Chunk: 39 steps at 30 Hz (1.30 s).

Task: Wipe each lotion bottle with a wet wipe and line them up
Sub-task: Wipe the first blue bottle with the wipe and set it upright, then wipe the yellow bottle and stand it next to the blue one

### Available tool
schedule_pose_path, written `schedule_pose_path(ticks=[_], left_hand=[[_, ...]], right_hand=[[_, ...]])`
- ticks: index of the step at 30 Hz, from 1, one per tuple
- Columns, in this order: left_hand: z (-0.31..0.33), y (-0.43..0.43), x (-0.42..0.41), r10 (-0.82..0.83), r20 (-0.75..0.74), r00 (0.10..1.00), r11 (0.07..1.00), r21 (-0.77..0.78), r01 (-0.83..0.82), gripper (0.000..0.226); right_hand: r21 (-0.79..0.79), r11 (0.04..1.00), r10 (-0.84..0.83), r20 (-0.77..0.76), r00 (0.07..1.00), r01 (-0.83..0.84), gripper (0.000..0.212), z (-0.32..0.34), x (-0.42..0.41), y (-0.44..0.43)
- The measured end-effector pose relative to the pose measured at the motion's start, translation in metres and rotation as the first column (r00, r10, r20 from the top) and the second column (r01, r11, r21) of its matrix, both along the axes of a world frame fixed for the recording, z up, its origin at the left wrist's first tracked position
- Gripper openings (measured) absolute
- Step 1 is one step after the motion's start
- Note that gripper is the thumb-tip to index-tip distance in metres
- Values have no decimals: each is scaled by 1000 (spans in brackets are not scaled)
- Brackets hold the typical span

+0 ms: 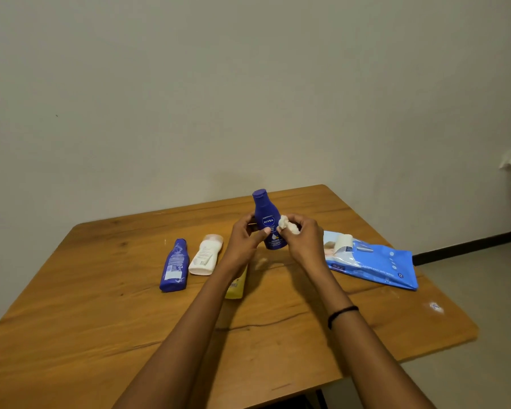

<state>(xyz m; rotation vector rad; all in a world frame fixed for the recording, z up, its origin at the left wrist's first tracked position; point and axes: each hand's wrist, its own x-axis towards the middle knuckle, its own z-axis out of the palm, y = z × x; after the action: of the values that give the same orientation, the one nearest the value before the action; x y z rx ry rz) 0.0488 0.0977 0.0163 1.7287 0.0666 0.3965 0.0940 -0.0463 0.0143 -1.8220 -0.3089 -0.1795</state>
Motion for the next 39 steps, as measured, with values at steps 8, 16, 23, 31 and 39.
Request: schedule_pose_path(ticks=[8, 16, 23, 31, 39], left_hand=[[-13, 14, 48, 50, -89, 995, 961, 274, -24, 42], [-24, 19, 61, 63, -128, 990, 956, 292, -23, 43], [-23, 19, 59, 75, -121, 990, 961, 275, -40, 45], [-21, 26, 53, 65, -134, 989, 974, 223, -34, 55], [-16, 27, 38, 213, -122, 969, 924, 347, -160, 52]], right_hand=[[-11, 998, -55, -68, 996, 55, 26, -42, 42, 20], [-12, 995, -99, -59, 993, 98, 28, -54, 51, 26], [9, 995, -96, -79, 992, 97, 32, -53, 48, 25], [52, 994, -94, -71, 993, 98, 34, -50, 46, 21], [58, 977, -197, -100, 975, 204, 36, -52, 31, 21]])
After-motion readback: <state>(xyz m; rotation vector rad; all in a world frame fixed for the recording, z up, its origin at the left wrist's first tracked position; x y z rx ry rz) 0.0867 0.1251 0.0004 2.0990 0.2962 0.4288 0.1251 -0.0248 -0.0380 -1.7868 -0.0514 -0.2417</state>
